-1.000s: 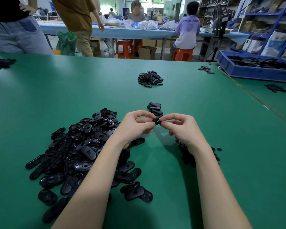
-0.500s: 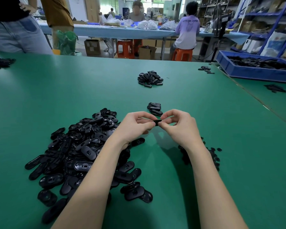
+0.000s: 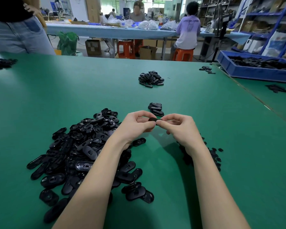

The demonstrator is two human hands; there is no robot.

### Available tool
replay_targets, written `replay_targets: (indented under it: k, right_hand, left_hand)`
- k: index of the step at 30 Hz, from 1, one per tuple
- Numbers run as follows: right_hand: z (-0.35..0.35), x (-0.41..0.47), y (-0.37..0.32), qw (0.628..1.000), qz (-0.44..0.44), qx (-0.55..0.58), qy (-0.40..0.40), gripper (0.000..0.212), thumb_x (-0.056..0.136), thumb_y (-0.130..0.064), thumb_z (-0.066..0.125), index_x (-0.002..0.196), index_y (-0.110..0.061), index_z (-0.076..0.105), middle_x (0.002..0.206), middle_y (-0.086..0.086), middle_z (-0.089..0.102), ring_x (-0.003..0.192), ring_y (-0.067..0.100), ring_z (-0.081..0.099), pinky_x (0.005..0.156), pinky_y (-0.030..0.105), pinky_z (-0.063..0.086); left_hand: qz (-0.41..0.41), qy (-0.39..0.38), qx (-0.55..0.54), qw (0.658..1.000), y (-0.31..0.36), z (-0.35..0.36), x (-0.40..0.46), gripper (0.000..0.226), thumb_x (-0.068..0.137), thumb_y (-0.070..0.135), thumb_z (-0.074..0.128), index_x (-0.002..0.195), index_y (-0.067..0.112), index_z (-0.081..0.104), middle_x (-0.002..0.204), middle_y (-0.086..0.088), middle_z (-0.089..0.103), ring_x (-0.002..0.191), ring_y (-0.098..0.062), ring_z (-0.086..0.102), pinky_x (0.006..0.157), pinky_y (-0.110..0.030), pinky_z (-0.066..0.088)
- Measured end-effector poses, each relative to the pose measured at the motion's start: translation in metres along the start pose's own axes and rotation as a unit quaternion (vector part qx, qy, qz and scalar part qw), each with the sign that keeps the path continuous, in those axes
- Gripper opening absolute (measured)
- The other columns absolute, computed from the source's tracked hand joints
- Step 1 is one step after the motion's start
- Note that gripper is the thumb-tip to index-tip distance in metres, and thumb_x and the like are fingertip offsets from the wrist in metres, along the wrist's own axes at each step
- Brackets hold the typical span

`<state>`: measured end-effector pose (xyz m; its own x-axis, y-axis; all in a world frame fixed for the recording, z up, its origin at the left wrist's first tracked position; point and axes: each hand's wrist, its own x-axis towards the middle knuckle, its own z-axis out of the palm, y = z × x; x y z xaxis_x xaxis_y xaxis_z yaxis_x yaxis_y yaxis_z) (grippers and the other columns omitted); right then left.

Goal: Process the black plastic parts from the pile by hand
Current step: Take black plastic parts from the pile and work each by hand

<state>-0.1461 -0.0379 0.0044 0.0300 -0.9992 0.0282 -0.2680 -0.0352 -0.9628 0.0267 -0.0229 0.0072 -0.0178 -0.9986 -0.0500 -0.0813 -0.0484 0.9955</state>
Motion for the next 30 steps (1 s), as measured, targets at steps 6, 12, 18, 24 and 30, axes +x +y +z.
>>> replay_targets:
  k: [6, 12, 18, 24, 30]
  right_hand:
    - [0.001, 0.002, -0.001, 1.0, 0.009, -0.016, -0.003, 0.009, 0.081, -0.026, 0.085, 0.082, -0.022, 0.077, 0.067, -0.013, 0.071, 0.052, -0.006, 0.056, 0.056, 0.011, 0.042]
    - [0.006, 0.002, 0.002, 0.999, -0.002, -0.037, 0.023, 0.011, 0.078, -0.023, 0.083, 0.074, -0.02, 0.073, 0.06, -0.013, 0.068, 0.051, -0.001, 0.055, 0.05, 0.01, 0.039]
    - [0.006, 0.002, 0.003, 0.998, -0.012, -0.039, 0.039, 0.011, 0.075, -0.023, 0.083, 0.072, -0.02, 0.072, 0.056, -0.014, 0.067, 0.05, -0.002, 0.056, 0.049, 0.01, 0.041]
    - [0.012, 0.002, 0.005, 0.998, -0.02, -0.043, 0.052, 0.013, 0.074, -0.023, 0.083, 0.07, -0.02, 0.071, 0.052, -0.016, 0.064, 0.045, -0.005, 0.052, 0.047, 0.008, 0.038]
    - [0.005, 0.004, 0.008, 0.999, -0.002, 0.017, 0.037, 0.01, 0.081, -0.022, 0.081, 0.08, -0.021, 0.071, 0.056, -0.015, 0.063, 0.045, -0.001, 0.048, 0.049, 0.015, 0.036]
  left_hand:
    - [-0.002, 0.021, -0.004, 1.0, -0.001, 0.002, 0.003, 0.013, 0.089, 0.003, 0.071, 0.1, 0.008, 0.072, 0.084, -0.006, 0.074, 0.078, -0.018, 0.064, 0.094, -0.035, 0.056]
    - [0.009, 0.022, 0.019, 1.0, -0.004, 0.004, 0.004, 0.013, 0.089, 0.002, 0.072, 0.091, 0.015, 0.072, 0.079, -0.002, 0.075, 0.069, -0.012, 0.067, 0.077, -0.02, 0.057]
    - [0.015, 0.028, 0.04, 0.999, -0.004, 0.005, 0.006, 0.012, 0.089, 0.006, 0.073, 0.09, 0.018, 0.07, 0.072, 0.004, 0.075, 0.062, -0.006, 0.066, 0.067, -0.015, 0.053]
    - [0.018, 0.054, 0.081, 0.995, -0.006, 0.005, 0.008, 0.011, 0.088, 0.012, 0.075, 0.087, 0.022, 0.07, 0.071, 0.006, 0.075, 0.061, -0.005, 0.066, 0.069, -0.021, 0.051]
    - [0.101, 0.049, 0.142, 0.984, -0.009, 0.008, 0.005, 0.017, 0.086, 0.012, 0.074, 0.097, 0.025, 0.069, 0.084, 0.004, 0.076, 0.07, -0.008, 0.069, 0.074, -0.023, 0.056]
